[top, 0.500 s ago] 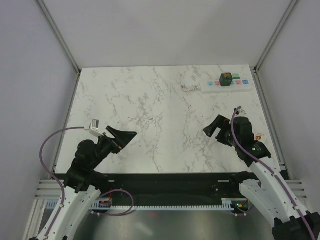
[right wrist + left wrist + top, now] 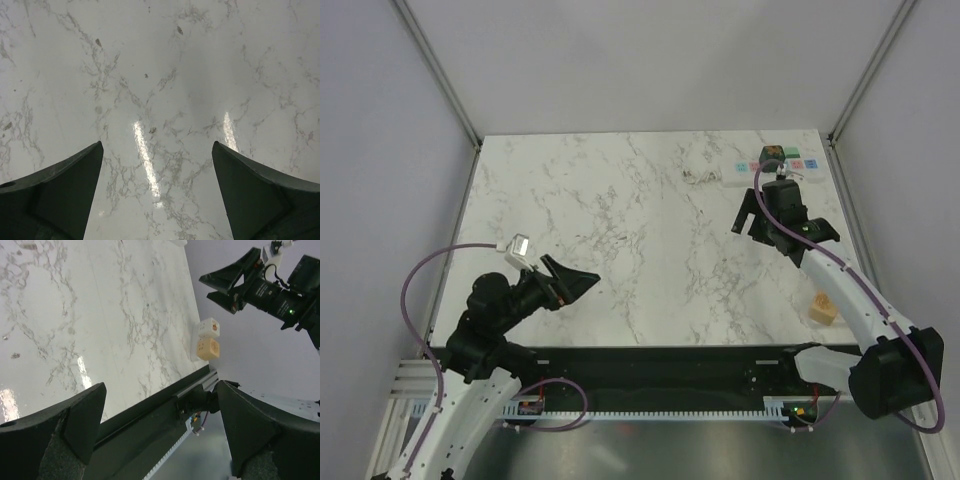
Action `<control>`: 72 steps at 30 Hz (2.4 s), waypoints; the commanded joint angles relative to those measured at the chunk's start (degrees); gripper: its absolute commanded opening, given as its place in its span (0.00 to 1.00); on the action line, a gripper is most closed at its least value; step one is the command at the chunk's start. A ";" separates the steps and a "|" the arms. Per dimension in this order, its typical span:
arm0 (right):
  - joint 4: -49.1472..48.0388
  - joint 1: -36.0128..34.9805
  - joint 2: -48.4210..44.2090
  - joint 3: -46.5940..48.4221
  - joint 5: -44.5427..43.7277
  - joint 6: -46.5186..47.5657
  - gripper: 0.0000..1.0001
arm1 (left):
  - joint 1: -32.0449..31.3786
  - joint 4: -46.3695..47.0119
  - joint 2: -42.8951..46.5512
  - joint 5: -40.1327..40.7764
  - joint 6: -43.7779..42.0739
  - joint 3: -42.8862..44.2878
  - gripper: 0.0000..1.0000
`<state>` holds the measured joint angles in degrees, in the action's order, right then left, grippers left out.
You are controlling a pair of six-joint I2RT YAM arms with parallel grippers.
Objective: Pull the plug off the socket
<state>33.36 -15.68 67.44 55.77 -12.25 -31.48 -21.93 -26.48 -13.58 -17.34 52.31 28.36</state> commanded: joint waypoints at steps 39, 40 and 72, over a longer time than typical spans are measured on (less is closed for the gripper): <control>-25.19 -2.51 57.00 41.96 -5.85 3.09 0.86 | 0.22 4.77 -10.85 -21.50 0.51 -2.96 0.75; -25.02 -2.60 58.75 42.84 -6.72 3.44 0.82 | 0.22 4.77 -10.94 -21.42 0.51 -2.96 0.75; -21.33 -3.21 69.94 54.36 -8.14 11.44 0.07 | 0.22 6.00 -13.22 -23.88 3.23 -2.08 0.67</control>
<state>10.98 -18.46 136.25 108.38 -22.28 -21.26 -21.93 -22.20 -26.46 -37.85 54.41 25.45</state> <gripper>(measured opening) 0.166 0.679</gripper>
